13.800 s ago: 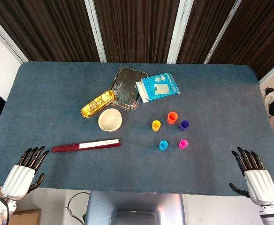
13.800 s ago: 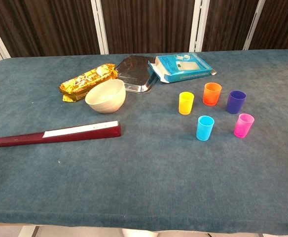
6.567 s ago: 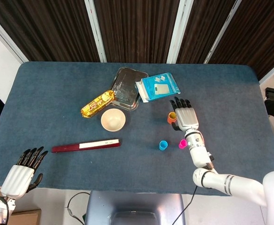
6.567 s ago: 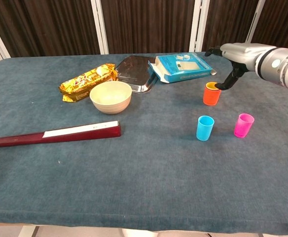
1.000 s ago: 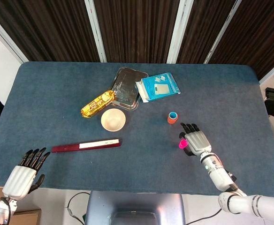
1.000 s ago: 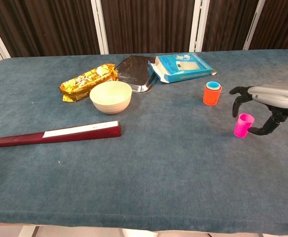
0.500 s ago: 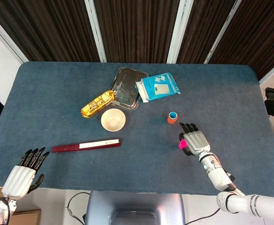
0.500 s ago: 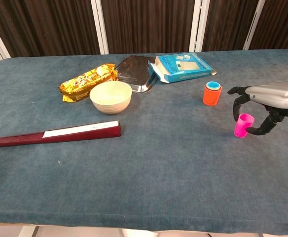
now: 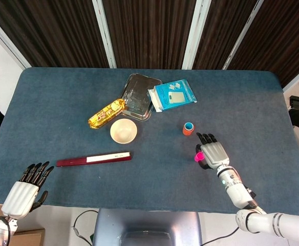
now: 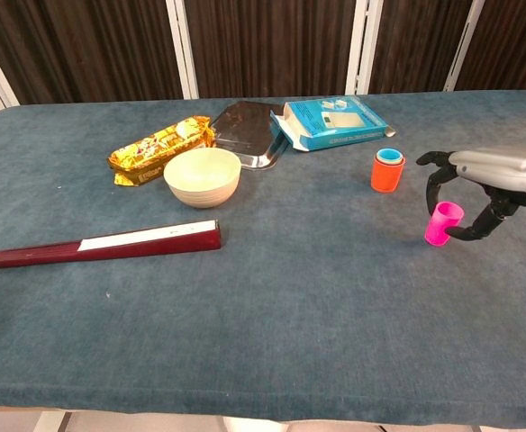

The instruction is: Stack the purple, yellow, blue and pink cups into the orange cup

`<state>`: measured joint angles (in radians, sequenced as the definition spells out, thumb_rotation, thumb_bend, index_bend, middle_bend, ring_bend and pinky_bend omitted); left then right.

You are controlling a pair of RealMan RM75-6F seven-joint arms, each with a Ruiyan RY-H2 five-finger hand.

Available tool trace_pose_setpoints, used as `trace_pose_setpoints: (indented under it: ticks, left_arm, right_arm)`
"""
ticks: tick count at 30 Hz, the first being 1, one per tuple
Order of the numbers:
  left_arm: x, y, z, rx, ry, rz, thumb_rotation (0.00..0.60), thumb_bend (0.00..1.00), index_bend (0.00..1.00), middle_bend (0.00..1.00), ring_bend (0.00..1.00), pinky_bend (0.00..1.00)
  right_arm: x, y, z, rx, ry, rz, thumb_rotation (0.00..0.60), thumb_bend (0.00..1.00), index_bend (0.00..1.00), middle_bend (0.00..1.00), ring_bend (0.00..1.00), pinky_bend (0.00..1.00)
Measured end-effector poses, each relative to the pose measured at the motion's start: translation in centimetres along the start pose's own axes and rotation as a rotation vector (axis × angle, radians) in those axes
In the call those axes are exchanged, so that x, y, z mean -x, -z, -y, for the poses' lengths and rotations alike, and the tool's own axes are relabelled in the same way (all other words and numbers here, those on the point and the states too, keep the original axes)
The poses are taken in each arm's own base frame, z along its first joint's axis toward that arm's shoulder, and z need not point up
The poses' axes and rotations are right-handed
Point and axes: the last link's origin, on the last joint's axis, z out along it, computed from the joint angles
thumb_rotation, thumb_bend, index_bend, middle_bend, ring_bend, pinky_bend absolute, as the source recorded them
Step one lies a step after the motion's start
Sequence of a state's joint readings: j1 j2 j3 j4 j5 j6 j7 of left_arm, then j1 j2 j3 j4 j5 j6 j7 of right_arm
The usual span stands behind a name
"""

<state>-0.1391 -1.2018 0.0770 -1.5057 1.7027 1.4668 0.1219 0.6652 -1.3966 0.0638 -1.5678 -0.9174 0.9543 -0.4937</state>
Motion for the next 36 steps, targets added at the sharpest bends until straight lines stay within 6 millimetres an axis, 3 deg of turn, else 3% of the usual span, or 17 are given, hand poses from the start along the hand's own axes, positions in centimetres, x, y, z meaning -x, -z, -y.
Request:
trace_pose_setpoints:
  ticks: [7, 11, 17, 26, 36]
  left_arm:
    - [0.1, -0.1, 0.0, -0.004, -0.005, 0.003, 0.600, 0.45, 0.00, 0.00, 0.01, 0.10]
    - [0.1, -0.2, 0.0, -0.008, -0.009, 0.001, 0.600, 0.45, 0.00, 0.00, 0.01, 0.10]
    - [0.4, -0.4, 0.0, -0.011, -0.012, 0.011, 0.600, 0.45, 0.00, 0.00, 0.01, 0.10]
    - [0.4, -0.6, 0.2, -0.020, -0.008, 0.020, 0.600, 0.45, 0.00, 0.00, 0.01, 0.10]
    - [0.4, -0.6, 0.3, -0.022, -0.004, 0.024, 0.600, 0.45, 0.00, 0.00, 0.01, 0.10]
  right_arm:
    - [-3.7, -1.0, 0.2, 0.012, -0.107, -0.107, 0.600, 0.48, 0.60, 0.00, 0.00, 0.00]
    - [-7.3, -3.0, 0.5, 0.047, -0.162, -0.211, 0.600, 0.48, 0.60, 0.00, 0.00, 0.00]
    - [-9.4, -6.1, 0.6, 0.140, -0.188, -0.243, 0.600, 0.48, 0.60, 0.01, 0.00, 0.00]
    - [-8.1, -8.8, 1.9, 0.174, -0.178, -0.204, 0.600, 0.48, 0.61, 0.01, 0.00, 0.00]
    - [-7.0, -9.2, 2.3, 0.161, -0.180, -0.178, 0.600, 0.48, 0.61, 0.01, 0.00, 0.00]
